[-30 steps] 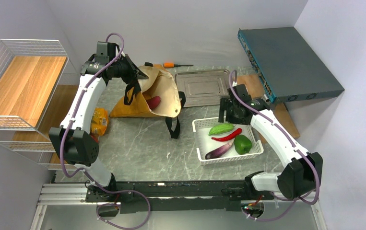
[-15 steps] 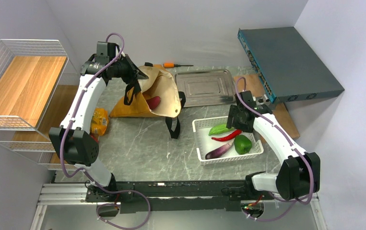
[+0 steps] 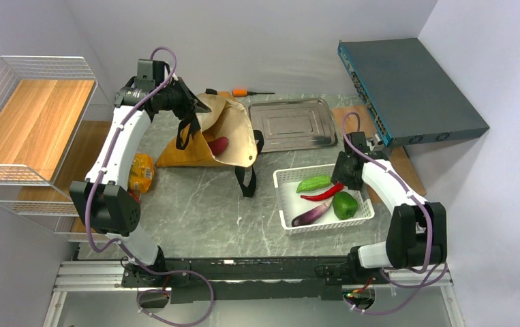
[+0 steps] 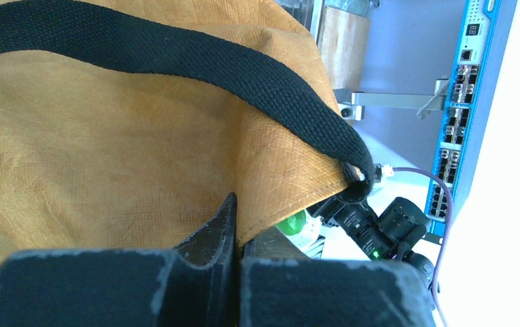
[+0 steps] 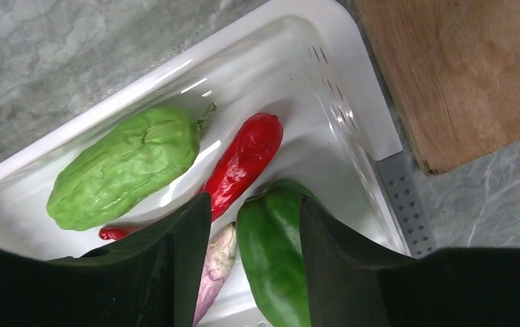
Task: Place the food into the grocery bag and tie it
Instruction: Pick up the fake vegetable from the bin.
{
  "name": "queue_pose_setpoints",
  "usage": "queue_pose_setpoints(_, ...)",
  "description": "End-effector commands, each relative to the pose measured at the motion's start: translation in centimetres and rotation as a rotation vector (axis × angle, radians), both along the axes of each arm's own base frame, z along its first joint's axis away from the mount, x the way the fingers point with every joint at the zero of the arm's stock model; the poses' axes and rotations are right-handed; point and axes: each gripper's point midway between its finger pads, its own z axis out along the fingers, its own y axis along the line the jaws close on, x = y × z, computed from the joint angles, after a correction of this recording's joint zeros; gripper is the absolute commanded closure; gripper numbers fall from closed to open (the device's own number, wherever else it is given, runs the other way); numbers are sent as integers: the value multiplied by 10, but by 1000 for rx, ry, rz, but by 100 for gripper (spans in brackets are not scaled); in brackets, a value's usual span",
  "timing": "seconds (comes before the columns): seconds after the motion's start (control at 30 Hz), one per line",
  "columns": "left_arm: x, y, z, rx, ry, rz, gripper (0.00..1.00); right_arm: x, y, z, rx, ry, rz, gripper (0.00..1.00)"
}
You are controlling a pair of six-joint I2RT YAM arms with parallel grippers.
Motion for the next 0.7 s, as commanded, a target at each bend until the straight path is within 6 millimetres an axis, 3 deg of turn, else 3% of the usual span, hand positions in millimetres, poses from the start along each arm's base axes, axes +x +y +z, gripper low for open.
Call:
queue_pose_setpoints(0.0,0,-4,26,-29,-82,-23,100,11,-2,-3,14,-43,13,50)
queue_pose_setpoints(0.3,1,-3,24,-25,-80,-19,100,13,2,-14,47,-40,19,62)
queue_pose_setpoints(0.67,1,-1,24,-25,-81,-17,100,11,-1,-27,31,-3,14,60)
